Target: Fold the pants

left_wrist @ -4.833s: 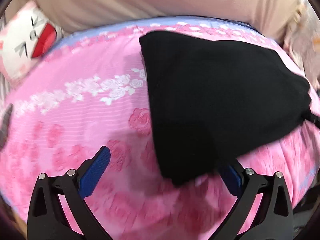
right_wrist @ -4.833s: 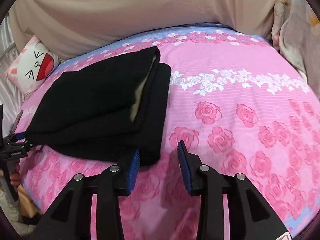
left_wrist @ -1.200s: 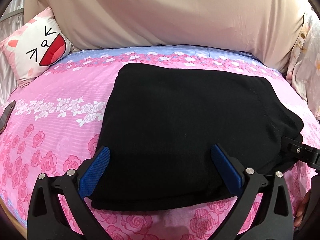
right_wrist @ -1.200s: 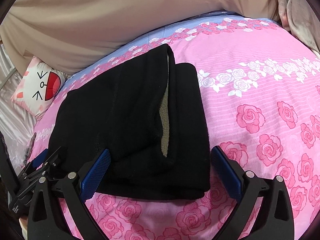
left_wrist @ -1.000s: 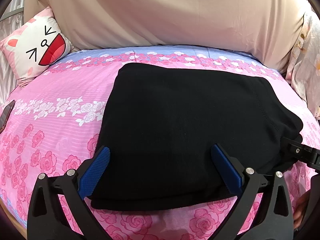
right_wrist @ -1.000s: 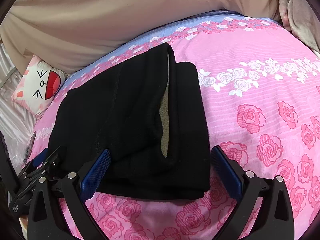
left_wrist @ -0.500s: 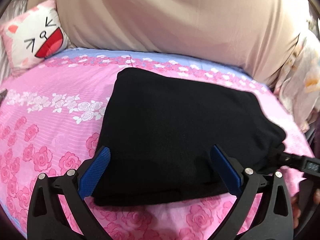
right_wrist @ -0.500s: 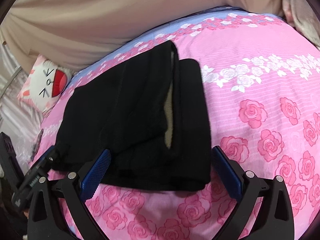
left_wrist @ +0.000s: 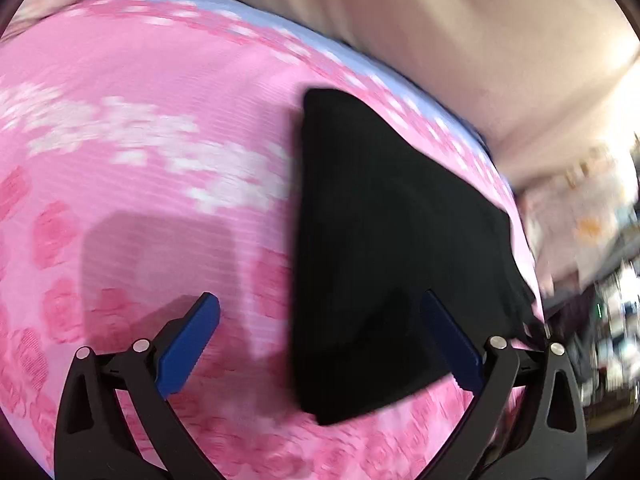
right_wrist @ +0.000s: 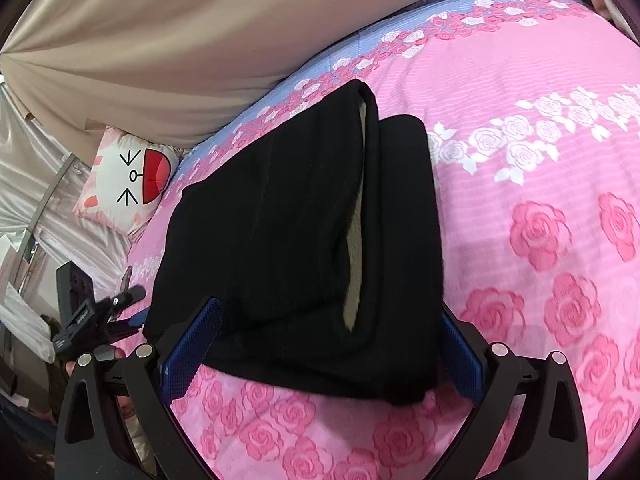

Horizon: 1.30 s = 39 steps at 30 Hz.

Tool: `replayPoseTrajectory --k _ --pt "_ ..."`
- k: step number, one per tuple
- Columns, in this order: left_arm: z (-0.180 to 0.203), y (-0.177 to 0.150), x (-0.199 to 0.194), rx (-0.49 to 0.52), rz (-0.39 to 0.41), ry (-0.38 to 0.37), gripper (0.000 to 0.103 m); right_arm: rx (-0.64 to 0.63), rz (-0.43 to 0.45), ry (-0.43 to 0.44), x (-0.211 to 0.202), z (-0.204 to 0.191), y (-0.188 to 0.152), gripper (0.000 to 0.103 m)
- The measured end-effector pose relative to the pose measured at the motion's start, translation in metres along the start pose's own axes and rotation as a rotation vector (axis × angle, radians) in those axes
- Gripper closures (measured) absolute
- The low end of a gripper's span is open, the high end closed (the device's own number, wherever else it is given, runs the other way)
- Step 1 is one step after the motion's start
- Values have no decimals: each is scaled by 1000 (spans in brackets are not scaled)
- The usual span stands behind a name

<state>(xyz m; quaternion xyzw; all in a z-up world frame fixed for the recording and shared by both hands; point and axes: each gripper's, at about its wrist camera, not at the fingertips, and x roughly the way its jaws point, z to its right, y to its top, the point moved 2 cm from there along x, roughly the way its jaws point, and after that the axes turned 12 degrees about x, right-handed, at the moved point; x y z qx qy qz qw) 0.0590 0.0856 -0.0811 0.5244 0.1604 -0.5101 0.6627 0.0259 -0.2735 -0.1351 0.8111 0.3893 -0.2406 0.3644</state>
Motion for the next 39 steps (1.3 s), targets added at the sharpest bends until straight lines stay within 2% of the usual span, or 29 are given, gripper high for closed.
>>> replayPoseTrajectory --k 3,6,7,10,12,15,16,17,18,20,24,27,29,31,32,34,37,39 --pt "22 0 16 78 -71 -83 5 10 8 6 0 1 0 5" --pt "36 6 29 153 -95 -61 5 30 14 39 -4 5 -1 5" --pt "36 11 33 156 -95 -71 5 45 12 56 -5 7 0 5" --pt "34 27 45 136 -101 -163 5 92 4 96 -4 12 8 5" --pt "33 37 50 130 -93 -196 5 97 7 90 2 10 14 5" --pt "40 41 55 141 -79 -175 7 86 41 58 13 2 19 5" --pt "44 40 54 149 -66 -136 19 85 55 50 16 0 20 8" --pt "47 36 51 160 -56 -90 29 82 63 39 17 -1 20 33" --pt "48 35 49 163 -55 -96 44 76 69 7 18 -1 18 52" --pt "43 31 44 118 -40 -147 52 69 69 53 11 -1 13 64" --pt "45 24 32 132 -37 -145 56 34 80 72 -8 -11 -6 67" --pt "48 13 18 144 -58 -193 53 46 69 127 -33 -10 -21 67" --pt "48 -1 13 157 -94 -176 40 68 52 151 -46 -2 -32 63" --pt "43 -12 19 146 -125 -84 13 82 25 119 -47 10 -39 53" --pt "37 -17 24 132 -136 -55 11 108 7 81 -42 21 -43 42" --pt "32 -19 23 128 -100 -76 7 125 19 94 -40 30 -47 42" --pt "30 -15 28 97 -72 -66 5 94 11 95 -40 23 -50 29" --pt "29 -11 34 82 -13 -48 5 57 22 89 -35 11 -53 11"
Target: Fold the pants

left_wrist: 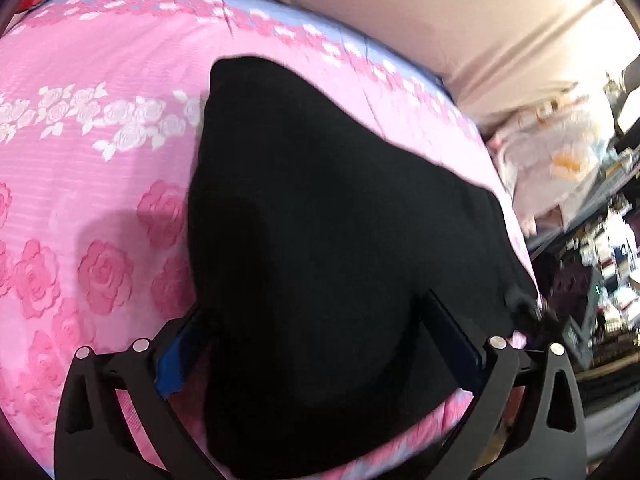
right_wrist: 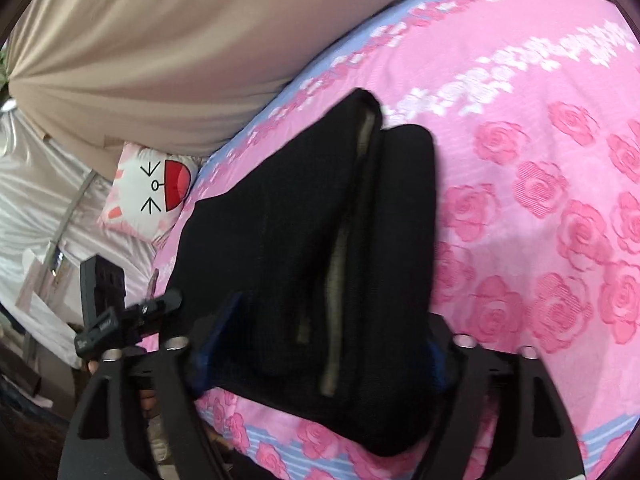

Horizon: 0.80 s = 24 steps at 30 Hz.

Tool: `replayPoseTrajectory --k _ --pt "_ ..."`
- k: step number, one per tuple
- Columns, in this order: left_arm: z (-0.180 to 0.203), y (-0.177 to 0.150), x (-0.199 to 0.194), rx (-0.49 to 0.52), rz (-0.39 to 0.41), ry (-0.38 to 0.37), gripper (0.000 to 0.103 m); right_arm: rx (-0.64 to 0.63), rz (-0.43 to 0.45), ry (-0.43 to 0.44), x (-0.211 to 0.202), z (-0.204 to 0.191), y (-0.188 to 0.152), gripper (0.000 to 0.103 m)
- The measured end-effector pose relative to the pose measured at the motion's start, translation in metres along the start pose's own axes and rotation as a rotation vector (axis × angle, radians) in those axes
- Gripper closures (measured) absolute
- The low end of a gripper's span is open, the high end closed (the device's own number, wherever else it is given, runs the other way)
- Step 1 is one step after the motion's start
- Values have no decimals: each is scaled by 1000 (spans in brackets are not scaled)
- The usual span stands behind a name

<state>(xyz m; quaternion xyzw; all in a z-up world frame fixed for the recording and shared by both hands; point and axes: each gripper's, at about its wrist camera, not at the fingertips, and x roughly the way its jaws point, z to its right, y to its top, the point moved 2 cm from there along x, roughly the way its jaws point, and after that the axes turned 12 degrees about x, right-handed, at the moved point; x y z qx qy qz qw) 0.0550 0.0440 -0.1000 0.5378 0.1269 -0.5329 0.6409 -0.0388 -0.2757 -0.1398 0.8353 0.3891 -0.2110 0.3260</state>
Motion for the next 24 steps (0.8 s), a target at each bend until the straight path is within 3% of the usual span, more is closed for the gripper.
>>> replayPoseTrajectory --k 3,8,11,13,14,18,21,24 --pt "8 5 5 11 44 42 5 -58 24 -38 10 -11 -5 5" --pt "12 10 10 -38 56 85 5 7 71 -27 20 -15 6 5" --pt "11 9 8 -24 33 90 6 32 81 -59 23 -12 9 58" --pt "10 6 2 -55 34 71 43 39 86 -16 16 -11 7 66" --pt "12 6 -2 -57 30 39 46 27 94 -18 14 -16 4 68" --pt "26 6 -28 3 60 48 60 -63 139 6 -10 -48 -8 70" --pt "46 13 -63 84 129 59 82 -148 171 33 -31 -78 -11 70" --pt "62 21 -86 141 172 64 82 -200 204 60 -48 -99 -11 70"
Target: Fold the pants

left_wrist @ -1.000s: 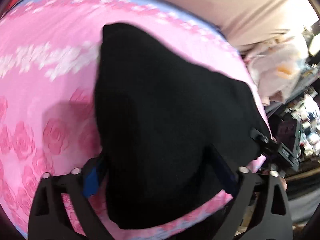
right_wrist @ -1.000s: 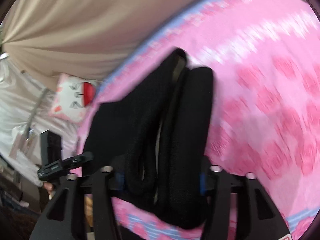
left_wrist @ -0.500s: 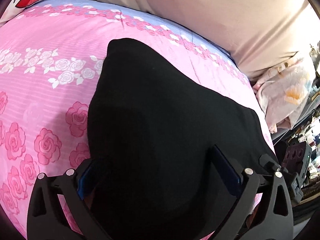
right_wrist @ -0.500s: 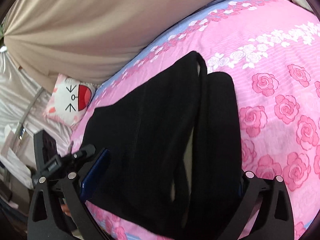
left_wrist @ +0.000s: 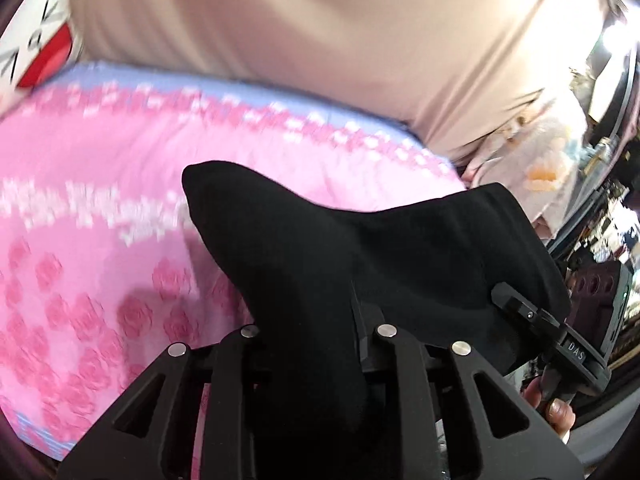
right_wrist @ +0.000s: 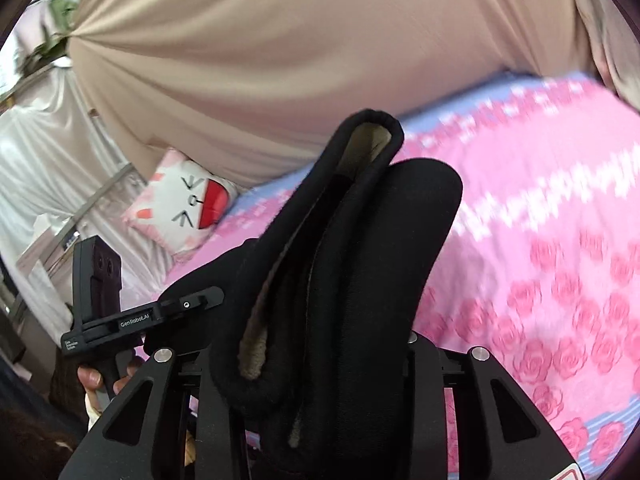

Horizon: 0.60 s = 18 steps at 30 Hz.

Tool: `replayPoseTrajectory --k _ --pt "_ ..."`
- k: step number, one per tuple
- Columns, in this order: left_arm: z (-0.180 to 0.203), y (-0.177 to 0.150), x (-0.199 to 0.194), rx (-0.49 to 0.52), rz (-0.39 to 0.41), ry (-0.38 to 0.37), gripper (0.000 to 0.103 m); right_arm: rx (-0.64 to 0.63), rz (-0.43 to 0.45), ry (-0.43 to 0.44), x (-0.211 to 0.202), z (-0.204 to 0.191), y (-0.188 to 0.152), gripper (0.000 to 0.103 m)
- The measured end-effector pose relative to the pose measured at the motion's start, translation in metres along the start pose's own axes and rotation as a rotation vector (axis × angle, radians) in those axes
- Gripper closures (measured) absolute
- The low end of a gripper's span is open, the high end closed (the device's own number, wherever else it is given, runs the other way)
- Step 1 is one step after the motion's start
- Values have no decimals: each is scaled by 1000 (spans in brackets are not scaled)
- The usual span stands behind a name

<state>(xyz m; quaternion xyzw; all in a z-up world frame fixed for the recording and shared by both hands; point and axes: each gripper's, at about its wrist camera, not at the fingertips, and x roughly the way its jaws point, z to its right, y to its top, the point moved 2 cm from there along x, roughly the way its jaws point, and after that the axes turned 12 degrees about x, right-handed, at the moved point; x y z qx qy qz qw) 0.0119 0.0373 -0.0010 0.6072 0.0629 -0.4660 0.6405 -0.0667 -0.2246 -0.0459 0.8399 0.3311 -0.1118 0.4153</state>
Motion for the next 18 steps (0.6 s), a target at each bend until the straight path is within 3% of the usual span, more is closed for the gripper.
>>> replayPoseTrajectory --k 10,18 --pt "24 44 -49 118 164 31 82 -109 131 47 -38 -40 31 70" --pt "40 80 -75 204 272 99 82 -180 217 96 -47 -70 67 70"
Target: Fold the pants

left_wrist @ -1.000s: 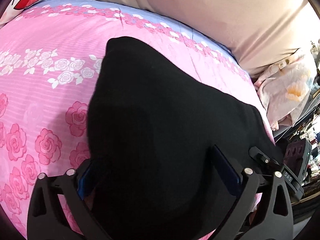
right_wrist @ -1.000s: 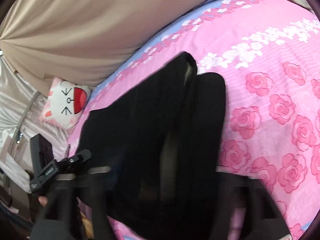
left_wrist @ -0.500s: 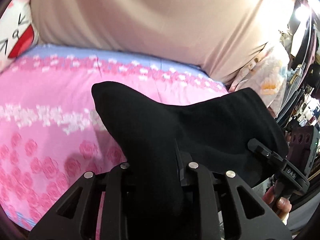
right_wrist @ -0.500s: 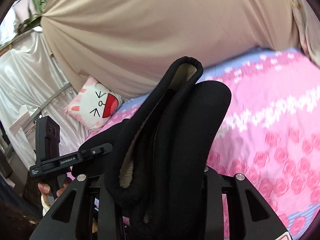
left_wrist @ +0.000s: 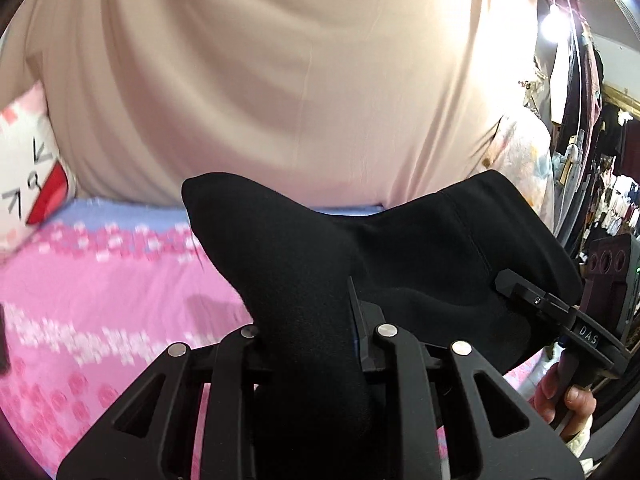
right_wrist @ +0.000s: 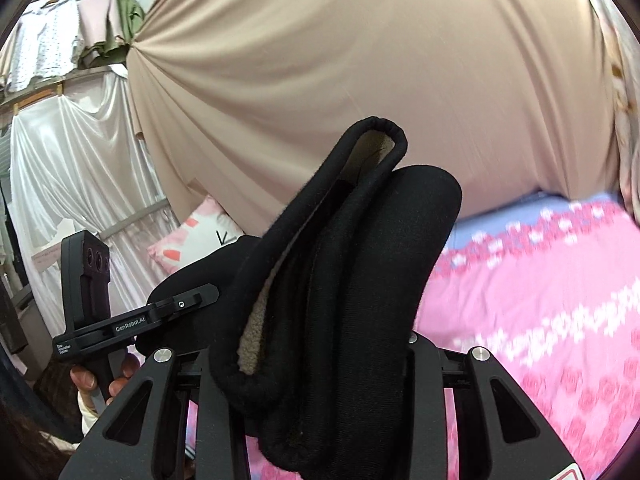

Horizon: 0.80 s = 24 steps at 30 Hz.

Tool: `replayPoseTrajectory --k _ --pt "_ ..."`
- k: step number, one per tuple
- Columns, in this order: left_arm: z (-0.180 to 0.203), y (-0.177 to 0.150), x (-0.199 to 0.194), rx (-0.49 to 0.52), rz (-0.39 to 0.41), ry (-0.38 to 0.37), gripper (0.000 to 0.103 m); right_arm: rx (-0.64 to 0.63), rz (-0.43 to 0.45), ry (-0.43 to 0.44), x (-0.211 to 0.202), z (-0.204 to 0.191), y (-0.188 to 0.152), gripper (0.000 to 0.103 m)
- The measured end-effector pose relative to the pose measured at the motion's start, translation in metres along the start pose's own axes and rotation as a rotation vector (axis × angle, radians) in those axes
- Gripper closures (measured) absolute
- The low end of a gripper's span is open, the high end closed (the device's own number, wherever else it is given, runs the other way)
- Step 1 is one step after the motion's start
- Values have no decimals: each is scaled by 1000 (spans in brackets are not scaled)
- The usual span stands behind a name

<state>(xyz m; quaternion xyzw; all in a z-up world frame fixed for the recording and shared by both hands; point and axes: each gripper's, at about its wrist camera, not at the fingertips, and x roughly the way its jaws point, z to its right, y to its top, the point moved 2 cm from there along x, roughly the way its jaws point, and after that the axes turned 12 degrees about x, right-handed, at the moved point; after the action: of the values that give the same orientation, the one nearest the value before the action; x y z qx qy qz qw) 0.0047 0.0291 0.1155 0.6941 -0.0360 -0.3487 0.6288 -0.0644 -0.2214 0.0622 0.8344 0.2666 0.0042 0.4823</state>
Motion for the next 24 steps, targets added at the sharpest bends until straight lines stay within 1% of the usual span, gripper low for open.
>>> replayPoseTrajectory --k 7,13,16,19,24 --pt "-6 36 2 25 58 44 82 -51 43 30 18 -16 33 70" --pt "-16 67 15 54 113 76 82 -76 84 61 40 -18 66 70" --pt "-25 84 29 59 144 82 81 -79 114 78 54 -10 81 70" --pt "-34 98 46 55 155 91 81 -80 133 84 70 -3 93 70" --pt "-42 110 82 82 160 131 81 -79 150 85 104 19 107 69"
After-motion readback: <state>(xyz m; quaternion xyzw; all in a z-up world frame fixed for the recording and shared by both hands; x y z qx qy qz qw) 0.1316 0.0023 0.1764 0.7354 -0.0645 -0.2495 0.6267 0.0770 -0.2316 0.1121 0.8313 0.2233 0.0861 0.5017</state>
